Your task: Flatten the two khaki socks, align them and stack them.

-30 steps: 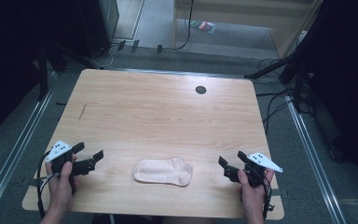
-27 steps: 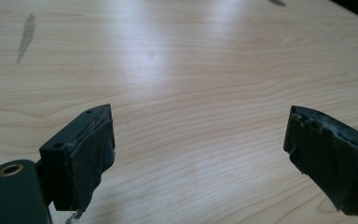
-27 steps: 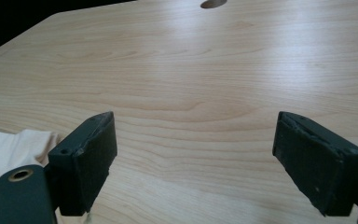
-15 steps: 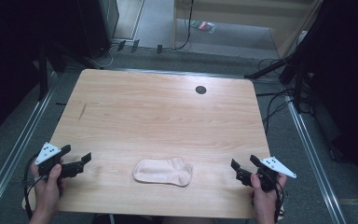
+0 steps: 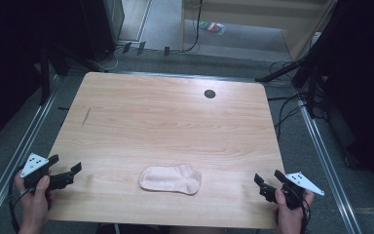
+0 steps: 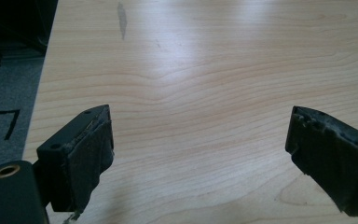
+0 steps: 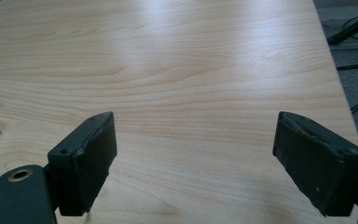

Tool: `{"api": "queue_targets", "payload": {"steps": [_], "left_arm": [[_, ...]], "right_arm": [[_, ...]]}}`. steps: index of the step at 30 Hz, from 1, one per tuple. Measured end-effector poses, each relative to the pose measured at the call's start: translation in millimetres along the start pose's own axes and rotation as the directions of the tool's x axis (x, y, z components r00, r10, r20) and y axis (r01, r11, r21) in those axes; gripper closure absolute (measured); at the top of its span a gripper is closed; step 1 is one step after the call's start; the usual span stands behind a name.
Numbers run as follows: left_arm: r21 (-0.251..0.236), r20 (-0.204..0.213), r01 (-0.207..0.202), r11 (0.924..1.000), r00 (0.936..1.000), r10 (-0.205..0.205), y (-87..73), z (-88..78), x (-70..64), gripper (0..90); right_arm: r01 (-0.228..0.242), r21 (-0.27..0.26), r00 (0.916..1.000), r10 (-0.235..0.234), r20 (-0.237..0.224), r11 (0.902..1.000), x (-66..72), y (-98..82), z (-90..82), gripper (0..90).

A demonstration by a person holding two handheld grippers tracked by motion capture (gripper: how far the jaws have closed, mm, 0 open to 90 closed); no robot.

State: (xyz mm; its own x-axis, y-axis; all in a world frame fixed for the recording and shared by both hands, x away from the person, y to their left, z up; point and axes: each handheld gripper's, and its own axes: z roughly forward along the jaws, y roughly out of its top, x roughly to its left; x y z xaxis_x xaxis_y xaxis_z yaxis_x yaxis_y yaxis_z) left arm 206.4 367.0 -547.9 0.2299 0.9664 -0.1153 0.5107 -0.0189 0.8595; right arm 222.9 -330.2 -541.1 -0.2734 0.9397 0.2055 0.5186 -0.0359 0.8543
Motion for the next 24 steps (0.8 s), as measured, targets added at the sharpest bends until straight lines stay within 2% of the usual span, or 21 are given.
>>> {"api": "queue_targets", "payload": {"steps": [10,16,22,24], "left_arm": [[-0.008,-0.019,0.012,0.9999,0.9997,-0.013,-5.7,-8.5,9.0,8.2],[0.021,-0.014,-0.022,0.9995,0.9996,0.023,-6.1,-3.9,4.8,6.0],[0.010,-0.004,0.041,0.9991,0.9991,-0.041,-4.5,-2.2,8.4,6.0],[0.012,-0.010,0.031,0.9995,0.9995,-0.031,-3.5,-0.2,5.9,6.0]], "right_arm": [[-0.005,0.019,1.0000,0.004,0.007,0.9998,-15.3,-11.1,-14.4,13.2],[-0.012,0.016,0.9999,0.012,0.008,0.9998,-17.9,-12.4,-16.0,13.3],[-0.017,0.020,0.9998,0.017,0.006,0.9996,-18.7,-12.2,-15.8,13.2],[-0.022,0.019,0.9997,0.022,0.008,0.9996,-18.6,-12.0,-16.4,13.2]]}}
